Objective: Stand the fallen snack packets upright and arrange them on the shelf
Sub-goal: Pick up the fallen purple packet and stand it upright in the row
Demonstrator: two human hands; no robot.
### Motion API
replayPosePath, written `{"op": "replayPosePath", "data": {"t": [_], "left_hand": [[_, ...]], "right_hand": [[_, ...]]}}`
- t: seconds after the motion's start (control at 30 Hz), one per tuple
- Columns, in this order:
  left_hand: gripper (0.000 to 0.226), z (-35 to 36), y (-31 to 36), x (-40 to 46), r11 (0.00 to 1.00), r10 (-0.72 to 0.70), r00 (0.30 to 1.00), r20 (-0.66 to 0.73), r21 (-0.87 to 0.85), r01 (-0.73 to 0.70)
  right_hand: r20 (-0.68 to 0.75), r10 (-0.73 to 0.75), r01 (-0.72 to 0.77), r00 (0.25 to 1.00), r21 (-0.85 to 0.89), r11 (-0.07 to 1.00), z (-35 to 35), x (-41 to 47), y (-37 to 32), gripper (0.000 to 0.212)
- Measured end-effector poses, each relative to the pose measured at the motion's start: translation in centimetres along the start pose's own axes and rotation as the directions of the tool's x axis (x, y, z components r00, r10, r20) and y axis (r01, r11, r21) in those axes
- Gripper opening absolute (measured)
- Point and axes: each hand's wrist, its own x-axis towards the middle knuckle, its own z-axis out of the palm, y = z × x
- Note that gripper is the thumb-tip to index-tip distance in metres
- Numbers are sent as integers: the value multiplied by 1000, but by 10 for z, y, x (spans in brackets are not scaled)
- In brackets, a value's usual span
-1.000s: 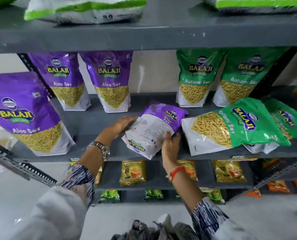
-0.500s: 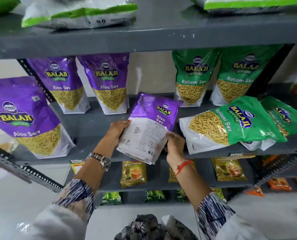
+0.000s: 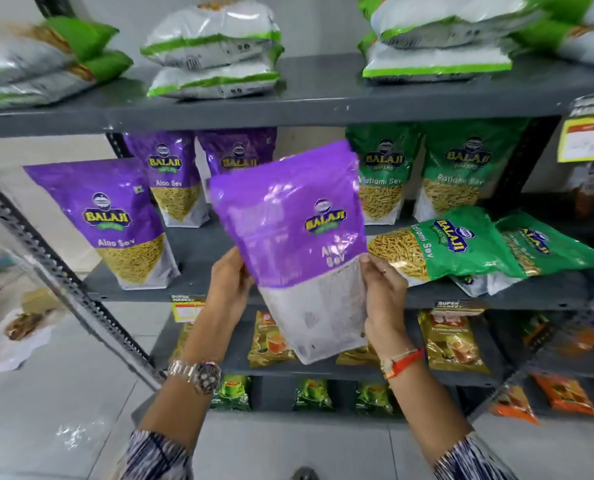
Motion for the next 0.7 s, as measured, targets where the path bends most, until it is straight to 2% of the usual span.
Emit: {"op": "replayPosePath", "data": {"t": [0.1, 0.17, 0.23, 0.33, 0.37, 0.43, 0.47, 0.53, 0.57, 0.67, 0.7], "left_hand": [[16, 4, 6, -18, 988, 58, 998, 23, -145, -54], [9, 8, 6, -29, 987, 60, 998, 26, -150, -55], [20, 14, 7, -41, 991, 53, 998, -19, -125, -55], [35, 20, 7, -55, 982, 88, 982, -168, -148, -114], [35, 20, 6, -58, 976, 118, 959, -259, -148, -161], [27, 21, 3, -70, 944, 245, 856, -456, -88, -317], [20, 22, 2, -77, 916, 330, 805, -493, -40, -400], [7, 28, -2, -92, 865, 472, 785, -403, 36, -501], [12, 32, -4, -97, 862, 497, 802, -331, 81, -501], [47, 45, -7, -101, 829, 523, 833, -179, 336, -448], [58, 51, -5, -101, 829, 493, 860, -132, 372, -418]], "right_hand": [[-37, -20, 20, 999, -14, 1000, -12, -17, -7, 14], [-70, 10, -10, 998, -2, 1000, -18, -30, -8, 13], [-115, 60, -57, 992, 28, 998, -21, -40, -9, 13], [-153, 88, -80, 984, 58, 995, -19, -50, -18, 21], [-152, 76, -67, 986, 65, 996, -18, -52, -21, 21], [-143, 27, -18, 989, 59, 998, -14, -56, -30, 22], [-141, -3, 9, 990, 45, 999, -13, -57, -33, 23], [-140, -59, 59, 988, -4, 998, -10, -56, -36, 21], [-147, -92, 87, 985, -37, 995, -9, -54, -35, 19], [-168, -212, 187, 963, -153, 970, -5, -52, -31, 18], [-169, -268, 230, 949, -213, 950, -4, -53, -30, 18]]}}
